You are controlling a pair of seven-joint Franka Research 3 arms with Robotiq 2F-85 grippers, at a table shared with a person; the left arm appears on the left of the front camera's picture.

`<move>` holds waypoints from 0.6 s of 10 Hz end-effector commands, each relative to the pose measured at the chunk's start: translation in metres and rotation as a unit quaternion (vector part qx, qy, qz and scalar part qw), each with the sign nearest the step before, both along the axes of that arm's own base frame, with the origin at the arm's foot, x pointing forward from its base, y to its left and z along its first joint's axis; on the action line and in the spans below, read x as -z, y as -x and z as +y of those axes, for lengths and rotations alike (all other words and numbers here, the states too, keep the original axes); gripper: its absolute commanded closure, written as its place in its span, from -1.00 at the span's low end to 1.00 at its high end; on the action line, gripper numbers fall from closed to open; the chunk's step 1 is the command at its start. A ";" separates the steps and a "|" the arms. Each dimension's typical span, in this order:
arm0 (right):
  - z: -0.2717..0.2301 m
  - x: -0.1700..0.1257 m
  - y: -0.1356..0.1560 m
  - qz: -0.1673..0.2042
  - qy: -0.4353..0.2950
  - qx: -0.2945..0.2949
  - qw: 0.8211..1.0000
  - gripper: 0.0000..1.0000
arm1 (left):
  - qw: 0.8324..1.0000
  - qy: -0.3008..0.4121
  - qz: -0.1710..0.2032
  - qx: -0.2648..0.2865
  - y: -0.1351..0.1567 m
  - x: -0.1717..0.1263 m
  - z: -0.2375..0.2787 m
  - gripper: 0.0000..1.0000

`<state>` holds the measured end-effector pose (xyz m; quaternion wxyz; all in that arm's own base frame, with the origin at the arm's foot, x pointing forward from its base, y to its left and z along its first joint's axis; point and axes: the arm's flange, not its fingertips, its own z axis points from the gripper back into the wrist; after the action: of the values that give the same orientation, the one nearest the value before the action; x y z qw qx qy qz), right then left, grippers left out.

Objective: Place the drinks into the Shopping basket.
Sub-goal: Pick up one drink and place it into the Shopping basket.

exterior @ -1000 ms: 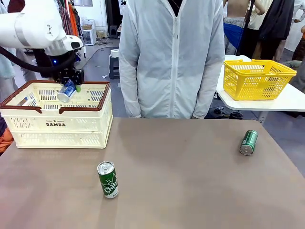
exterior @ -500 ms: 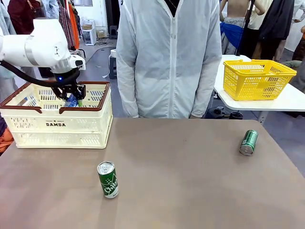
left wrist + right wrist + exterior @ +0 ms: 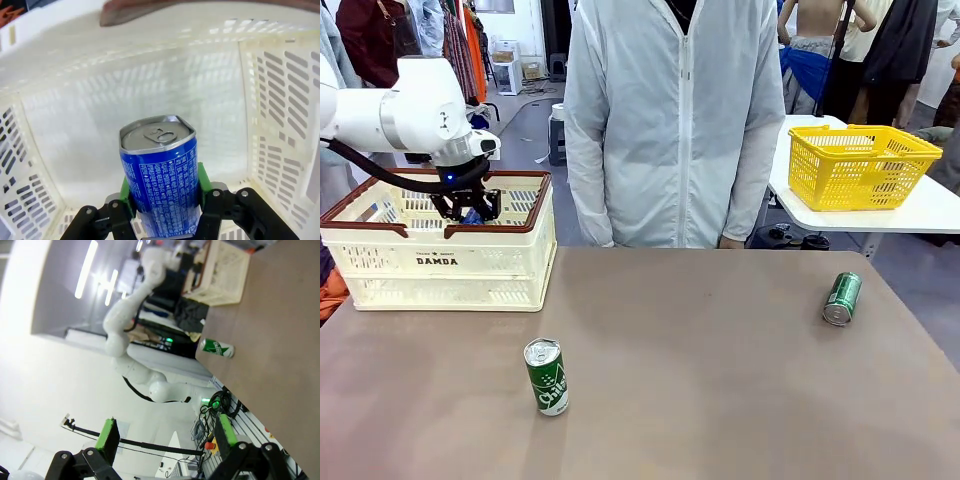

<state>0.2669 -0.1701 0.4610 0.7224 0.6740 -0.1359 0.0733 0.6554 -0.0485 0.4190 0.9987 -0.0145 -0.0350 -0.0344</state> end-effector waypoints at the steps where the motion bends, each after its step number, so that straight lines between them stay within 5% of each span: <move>1: -0.001 -0.005 -0.001 -0.001 -0.005 0.001 1.000 -1.00 | 1.000 -0.003 0.010 -0.008 -0.006 -0.007 0.002 -0.83; 2: -0.001 -0.005 -0.001 -0.001 -0.005 0.001 1.000 -1.00 | 1.000 -0.003 0.008 -0.008 -0.005 -0.008 0.003 -1.00; 6: -0.001 -0.005 -0.001 -0.001 -0.005 0.001 1.000 -1.00 | 1.000 -0.001 0.001 -0.010 -0.004 -0.010 0.006 -1.00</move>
<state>0.2669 -0.1701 0.4610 0.7224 0.6740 -0.1359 0.0733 0.6581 -0.0465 0.4279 0.9987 -0.0146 -0.0351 -0.0329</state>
